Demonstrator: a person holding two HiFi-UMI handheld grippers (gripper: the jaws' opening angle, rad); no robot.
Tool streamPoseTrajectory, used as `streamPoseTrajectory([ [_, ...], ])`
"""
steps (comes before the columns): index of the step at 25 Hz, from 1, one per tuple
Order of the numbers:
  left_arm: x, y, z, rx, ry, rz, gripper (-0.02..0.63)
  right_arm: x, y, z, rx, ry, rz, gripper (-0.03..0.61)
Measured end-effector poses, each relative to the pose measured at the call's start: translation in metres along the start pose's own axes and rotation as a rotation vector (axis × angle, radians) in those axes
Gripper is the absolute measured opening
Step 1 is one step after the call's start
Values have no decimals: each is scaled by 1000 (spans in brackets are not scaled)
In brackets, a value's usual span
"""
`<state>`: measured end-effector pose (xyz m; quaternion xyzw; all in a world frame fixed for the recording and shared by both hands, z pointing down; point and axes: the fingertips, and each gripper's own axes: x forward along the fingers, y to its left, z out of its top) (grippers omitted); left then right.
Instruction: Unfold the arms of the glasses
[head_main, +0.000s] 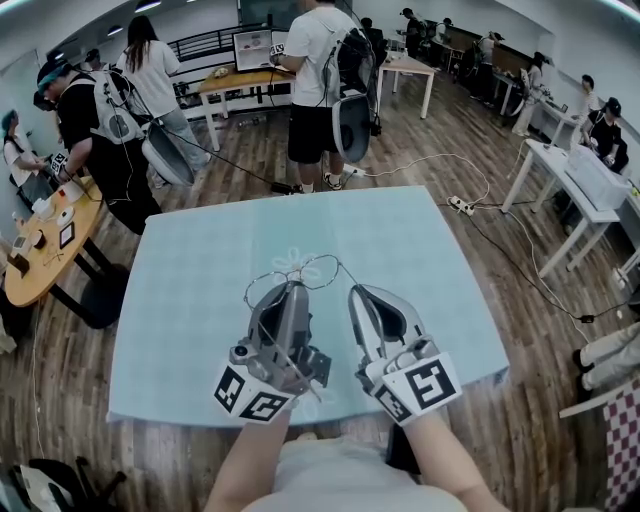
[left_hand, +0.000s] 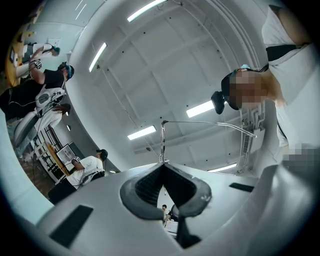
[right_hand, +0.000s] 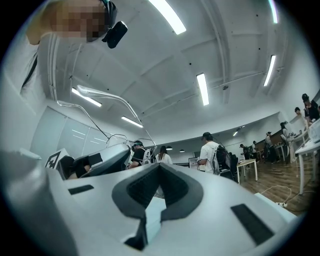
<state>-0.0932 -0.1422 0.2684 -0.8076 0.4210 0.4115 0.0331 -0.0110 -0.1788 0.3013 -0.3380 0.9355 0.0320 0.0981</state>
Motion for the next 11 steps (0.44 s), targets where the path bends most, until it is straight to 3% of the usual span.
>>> streamPoseTrajectory([
  [11, -2, 2, 0, -15, 3, -9, 6, 7, 6, -1, -15, 2, 2, 6],
])
